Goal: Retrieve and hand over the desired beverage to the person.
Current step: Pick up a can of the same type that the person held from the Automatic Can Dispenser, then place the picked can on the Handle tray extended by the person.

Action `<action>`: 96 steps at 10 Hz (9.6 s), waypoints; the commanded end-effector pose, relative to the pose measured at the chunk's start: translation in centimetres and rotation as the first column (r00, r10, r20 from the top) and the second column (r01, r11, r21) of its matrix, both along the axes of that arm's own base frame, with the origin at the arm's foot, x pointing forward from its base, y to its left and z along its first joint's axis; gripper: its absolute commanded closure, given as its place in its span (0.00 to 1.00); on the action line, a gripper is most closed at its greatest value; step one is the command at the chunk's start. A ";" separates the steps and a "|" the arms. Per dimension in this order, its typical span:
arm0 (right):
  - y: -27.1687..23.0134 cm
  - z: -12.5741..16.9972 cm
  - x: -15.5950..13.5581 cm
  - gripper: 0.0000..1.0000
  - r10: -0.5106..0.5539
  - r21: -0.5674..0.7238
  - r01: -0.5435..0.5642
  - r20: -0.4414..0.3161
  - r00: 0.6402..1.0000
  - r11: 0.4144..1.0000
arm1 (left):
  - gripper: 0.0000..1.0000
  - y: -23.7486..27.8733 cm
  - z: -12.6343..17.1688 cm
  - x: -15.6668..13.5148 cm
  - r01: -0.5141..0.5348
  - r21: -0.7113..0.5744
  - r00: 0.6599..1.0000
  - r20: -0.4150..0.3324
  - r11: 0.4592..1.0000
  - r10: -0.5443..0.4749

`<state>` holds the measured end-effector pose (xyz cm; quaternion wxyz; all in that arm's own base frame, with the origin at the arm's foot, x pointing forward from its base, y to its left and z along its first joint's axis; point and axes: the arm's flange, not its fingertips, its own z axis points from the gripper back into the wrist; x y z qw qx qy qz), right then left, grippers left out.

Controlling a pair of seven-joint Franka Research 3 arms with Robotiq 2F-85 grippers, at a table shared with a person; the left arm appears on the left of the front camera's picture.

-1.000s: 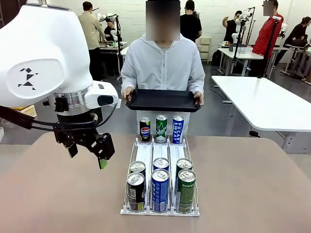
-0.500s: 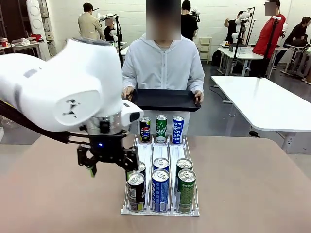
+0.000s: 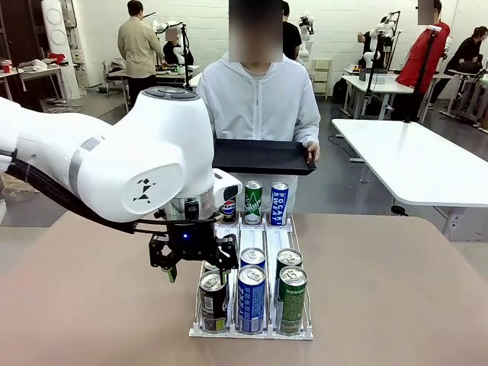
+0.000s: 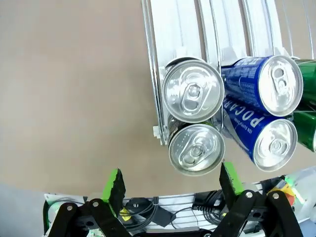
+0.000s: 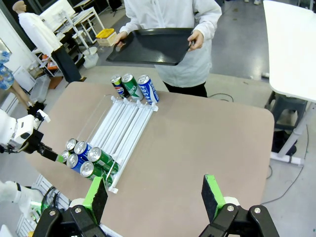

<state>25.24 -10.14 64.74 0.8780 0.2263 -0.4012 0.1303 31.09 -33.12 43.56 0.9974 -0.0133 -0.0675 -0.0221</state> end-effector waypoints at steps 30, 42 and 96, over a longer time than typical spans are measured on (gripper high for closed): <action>0.0 -0.2 0.2 0.00 0.011 0.010 -0.011 -0.001 1.000 1.000 | 1.00 -2.2 -2.9 2.3 0.056 -0.018 0.997 -0.059 0.998 -0.057; 0.0 -0.2 0.2 0.00 0.011 0.010 -0.011 -0.001 1.000 1.000 | 0.62 -6.3 25.9 7.4 0.079 -0.020 0.997 -0.008 0.997 -0.079; 0.0 -0.2 0.2 0.00 0.011 0.010 -0.011 -0.001 1.000 1.000 | 0.00 -3.3 21.4 15.1 0.079 0.109 0.995 -0.065 0.991 -0.072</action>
